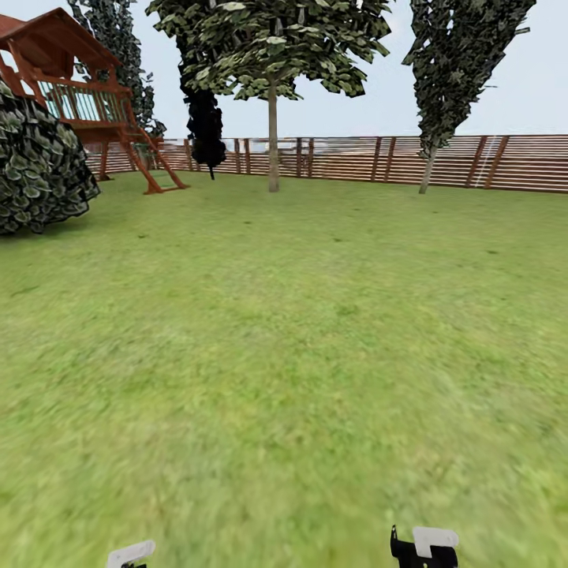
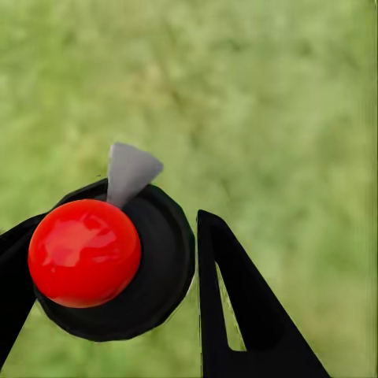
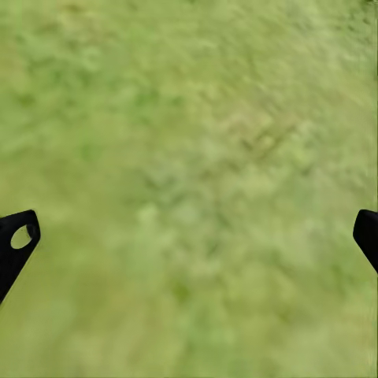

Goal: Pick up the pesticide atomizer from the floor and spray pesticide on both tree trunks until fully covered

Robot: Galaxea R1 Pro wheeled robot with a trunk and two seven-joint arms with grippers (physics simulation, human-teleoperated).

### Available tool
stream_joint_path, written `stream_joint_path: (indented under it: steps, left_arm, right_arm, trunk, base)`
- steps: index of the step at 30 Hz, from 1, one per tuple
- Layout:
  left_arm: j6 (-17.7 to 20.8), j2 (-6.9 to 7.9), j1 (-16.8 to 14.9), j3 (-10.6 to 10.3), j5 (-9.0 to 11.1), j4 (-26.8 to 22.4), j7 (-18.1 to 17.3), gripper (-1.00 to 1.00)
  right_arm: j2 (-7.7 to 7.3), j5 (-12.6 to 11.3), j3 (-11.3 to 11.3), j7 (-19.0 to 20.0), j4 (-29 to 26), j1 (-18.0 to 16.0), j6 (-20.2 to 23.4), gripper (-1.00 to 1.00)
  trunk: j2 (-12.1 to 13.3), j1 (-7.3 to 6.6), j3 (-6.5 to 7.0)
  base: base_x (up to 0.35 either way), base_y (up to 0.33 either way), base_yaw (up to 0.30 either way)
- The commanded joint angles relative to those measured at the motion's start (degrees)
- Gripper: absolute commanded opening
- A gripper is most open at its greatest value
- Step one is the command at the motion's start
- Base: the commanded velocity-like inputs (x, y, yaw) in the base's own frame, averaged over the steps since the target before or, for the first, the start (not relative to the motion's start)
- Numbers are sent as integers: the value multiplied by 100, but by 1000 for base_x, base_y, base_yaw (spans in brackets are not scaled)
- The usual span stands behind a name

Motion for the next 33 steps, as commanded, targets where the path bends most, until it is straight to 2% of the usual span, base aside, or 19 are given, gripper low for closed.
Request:
stream_joint_path:
  steps: [1,26,33]
  left_arm:
    - [-17,1,-3,-50,37,4,16,-100]
    - [-17,1,-3,-50,37,11,16,-100]
    - [-17,1,-3,-50,37,6,16,-100]
  right_arm:
    - [2,58,-41,-24,4,-4,-14,100]
    - [8,48,-41,-26,0,-5,-13,100]
    - [8,53,-41,-26,9,-3,-13,100]
  trunk:
    - [-2,3,-12]
    - [-2,3,-235]
    - [-2,3,-249]
  base:
    - [337,0,0]
    - [337,0,0]
    - [337,0,0]
